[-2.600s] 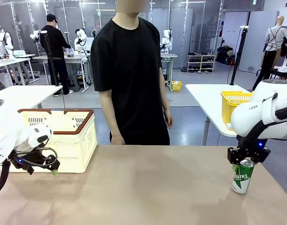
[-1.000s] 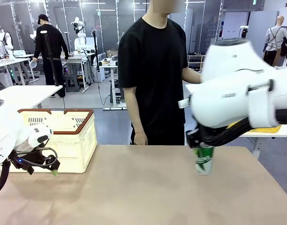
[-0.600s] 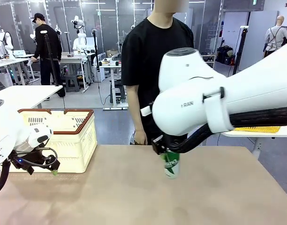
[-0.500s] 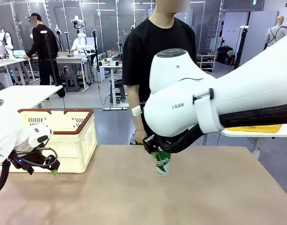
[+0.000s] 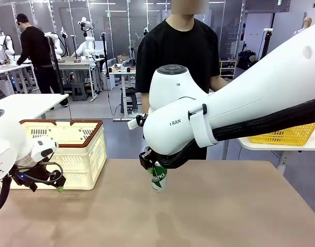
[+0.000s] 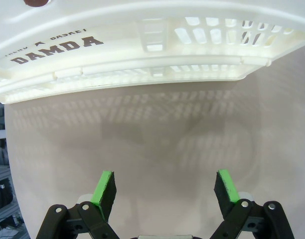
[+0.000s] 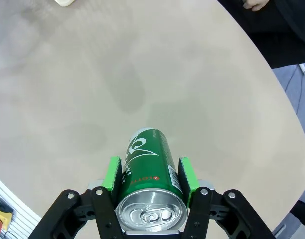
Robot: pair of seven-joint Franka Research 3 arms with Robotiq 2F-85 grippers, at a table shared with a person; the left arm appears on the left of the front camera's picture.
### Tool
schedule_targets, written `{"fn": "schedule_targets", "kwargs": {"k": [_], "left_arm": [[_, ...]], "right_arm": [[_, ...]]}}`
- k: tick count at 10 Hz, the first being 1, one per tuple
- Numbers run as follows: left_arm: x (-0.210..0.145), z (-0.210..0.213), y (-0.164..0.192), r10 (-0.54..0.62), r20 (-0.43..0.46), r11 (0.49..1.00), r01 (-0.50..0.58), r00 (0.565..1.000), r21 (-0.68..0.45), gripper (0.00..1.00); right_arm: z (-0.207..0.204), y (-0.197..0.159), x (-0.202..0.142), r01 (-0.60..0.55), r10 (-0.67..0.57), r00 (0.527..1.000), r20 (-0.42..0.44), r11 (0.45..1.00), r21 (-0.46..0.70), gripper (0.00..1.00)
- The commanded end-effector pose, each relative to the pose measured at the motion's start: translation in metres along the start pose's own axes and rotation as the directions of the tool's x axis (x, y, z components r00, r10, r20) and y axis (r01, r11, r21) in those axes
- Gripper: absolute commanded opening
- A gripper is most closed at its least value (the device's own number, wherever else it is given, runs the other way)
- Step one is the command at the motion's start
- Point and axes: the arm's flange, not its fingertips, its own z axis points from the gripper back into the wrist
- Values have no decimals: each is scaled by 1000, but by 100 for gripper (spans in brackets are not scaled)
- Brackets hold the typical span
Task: Place the drinks into the Shopping basket.
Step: Pick up one drink and place it into the Shopping basket.
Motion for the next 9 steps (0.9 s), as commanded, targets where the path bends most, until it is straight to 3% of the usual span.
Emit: {"fn": "schedule_targets", "kwargs": {"k": [1,9], "left_arm": [[0,0,0,15,-2,1000,-15,1000,0,100],[0,0,0,15,-2,1000,-15,1000,0,100]], "right_arm": [[-4,-4,12,-37,37,999,10,999,3,0],[-61,-15,24,-18,22,997,-69,999,49,0]]}}
